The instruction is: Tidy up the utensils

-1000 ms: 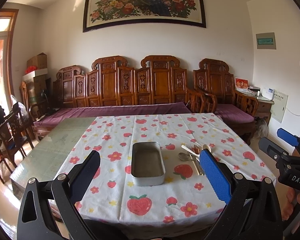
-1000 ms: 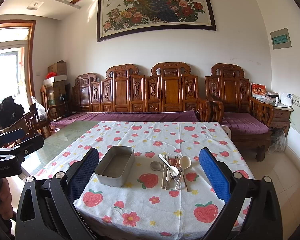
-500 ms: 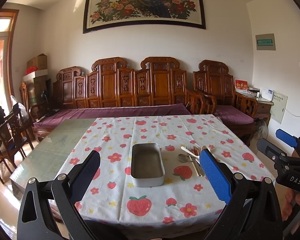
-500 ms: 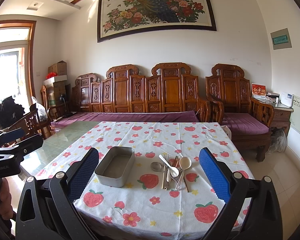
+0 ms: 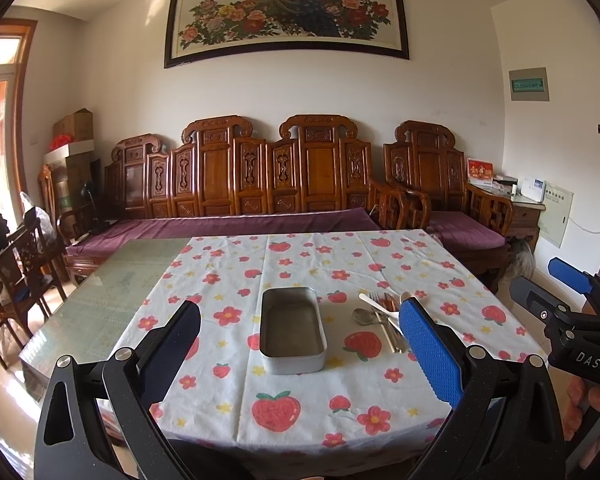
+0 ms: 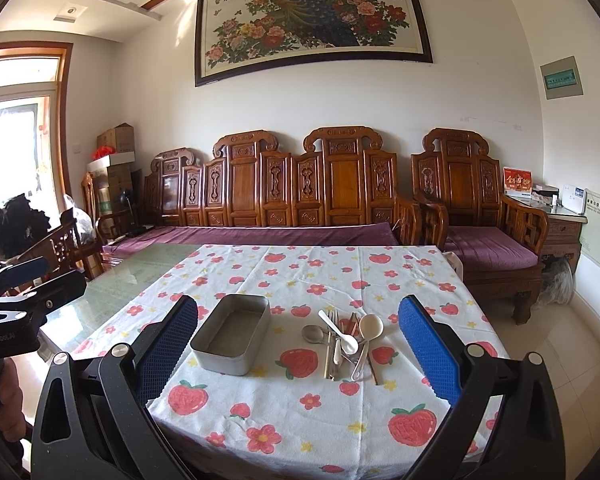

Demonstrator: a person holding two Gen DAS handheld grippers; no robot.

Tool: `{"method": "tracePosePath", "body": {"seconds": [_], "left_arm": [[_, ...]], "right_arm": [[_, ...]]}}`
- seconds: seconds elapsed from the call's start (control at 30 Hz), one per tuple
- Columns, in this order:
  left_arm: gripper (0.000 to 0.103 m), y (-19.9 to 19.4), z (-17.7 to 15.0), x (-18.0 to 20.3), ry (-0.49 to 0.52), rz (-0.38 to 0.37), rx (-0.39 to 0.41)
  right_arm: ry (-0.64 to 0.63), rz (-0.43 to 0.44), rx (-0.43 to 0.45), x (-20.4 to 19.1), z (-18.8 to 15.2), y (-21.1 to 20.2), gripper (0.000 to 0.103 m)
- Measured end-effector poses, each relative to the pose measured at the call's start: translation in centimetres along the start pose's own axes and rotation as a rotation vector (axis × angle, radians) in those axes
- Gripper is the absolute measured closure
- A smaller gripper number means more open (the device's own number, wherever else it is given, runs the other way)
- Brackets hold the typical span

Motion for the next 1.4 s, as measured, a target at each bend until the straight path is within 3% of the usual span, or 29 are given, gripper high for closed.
{"method": "tracePosePath", "body": {"seconds": [0.3, 0.57, 1.03, 1.4], "left_arm": [[0.006, 0.2, -0.7, -0.1, 0.003, -0.001, -0.009], [0.006, 3.6, -2.0, -0.6, 0.007, 0.0, -0.082], [0.007, 11.8, -4.1, -0.3, 0.053, -0.044, -0.2], [0.007, 18.7, -4.9, 0.3, 0.054, -0.076, -0.302]], "right_arm": [[-0.001, 0.003, -0.008, 0.2, 0.1, -0.3, 0.003], [-0.009, 0.024, -0.041, 0.4, -0.4, 1.8, 0.003], [-0.032, 0.045, -0.159, 3.8, -3.7, 11.6, 0.024], [-0.011, 0.038, -0.245, 8.0, -5.9, 20.6, 0.03]]}}
Point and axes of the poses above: each gripper's, at about its wrist camera, not at the fingertips, and y roughly the way its jaws point, x to its right, z to its top, the point moved 2 cm from there along y, roughly the way its jaws point, and after that the axes turned 13 degrees about -y, right-handed, at the moved point
